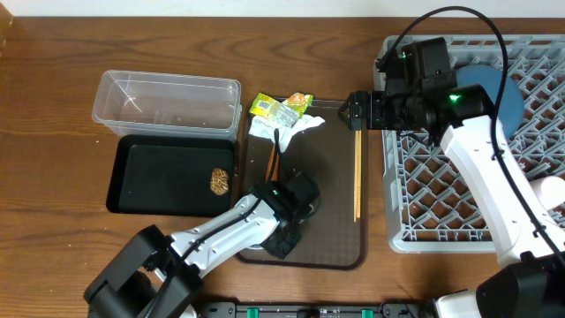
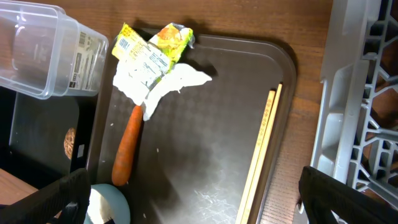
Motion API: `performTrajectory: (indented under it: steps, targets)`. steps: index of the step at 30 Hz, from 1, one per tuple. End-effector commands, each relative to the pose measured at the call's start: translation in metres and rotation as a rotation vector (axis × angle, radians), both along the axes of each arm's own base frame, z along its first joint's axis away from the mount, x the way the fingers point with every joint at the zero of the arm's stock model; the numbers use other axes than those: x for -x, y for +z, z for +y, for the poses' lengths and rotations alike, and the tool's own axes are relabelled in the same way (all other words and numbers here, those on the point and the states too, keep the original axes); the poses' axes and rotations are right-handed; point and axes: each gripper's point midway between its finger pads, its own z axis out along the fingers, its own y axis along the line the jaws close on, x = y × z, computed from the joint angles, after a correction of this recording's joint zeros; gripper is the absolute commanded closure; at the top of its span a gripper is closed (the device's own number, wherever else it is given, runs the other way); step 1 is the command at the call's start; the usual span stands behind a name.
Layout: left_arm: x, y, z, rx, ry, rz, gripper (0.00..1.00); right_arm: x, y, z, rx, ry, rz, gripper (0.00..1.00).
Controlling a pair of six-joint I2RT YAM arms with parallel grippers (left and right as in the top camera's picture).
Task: Sort waste into correct bins and load items into the dishwasher rack
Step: 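Grasp the light-blue rice bowl with the left gripper and lift, then tip the light-blue bowl over the black tray to dump rice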
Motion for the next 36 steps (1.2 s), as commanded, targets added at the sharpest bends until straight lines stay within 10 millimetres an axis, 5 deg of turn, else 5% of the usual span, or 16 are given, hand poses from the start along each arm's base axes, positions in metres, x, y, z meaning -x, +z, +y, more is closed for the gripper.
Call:
performTrajectory:
  steps: [1, 5, 15, 20, 26, 36]
  targets:
    - [0.001, -0.001, 0.003, -0.009, -0.004, 0.008, 0.94, -0.001, 0.001, 0.001, -0.001, -0.008, -0.001, 0.01]
    - [-0.002, 0.019, -0.001, -0.008, -0.002, 0.007, 0.94, -0.001, 0.001, 0.001, 0.000, -0.008, -0.001, 0.01]
    - [-0.050, 0.112, -0.021, 0.143, 0.061, -0.199, 0.94, -0.001, 0.001, 0.001, 0.000, -0.008, 0.000, 0.01]
    - [-0.075, 0.150, 0.008, 0.248, 0.276, -0.276, 0.94, 0.001, 0.000, 0.001, 0.001, -0.008, 0.007, 0.01]
    - [-0.100, 0.190, 0.042, 0.568, 0.511, -0.225, 0.94, 0.001, 0.000, 0.001, 0.001, -0.008, 0.006, 0.01]
    - [-0.123, 0.187, 0.090, 0.961, 0.640, -0.159, 0.94, 0.001, 0.000, 0.001, 0.002, -0.008, 0.007, 0.01]
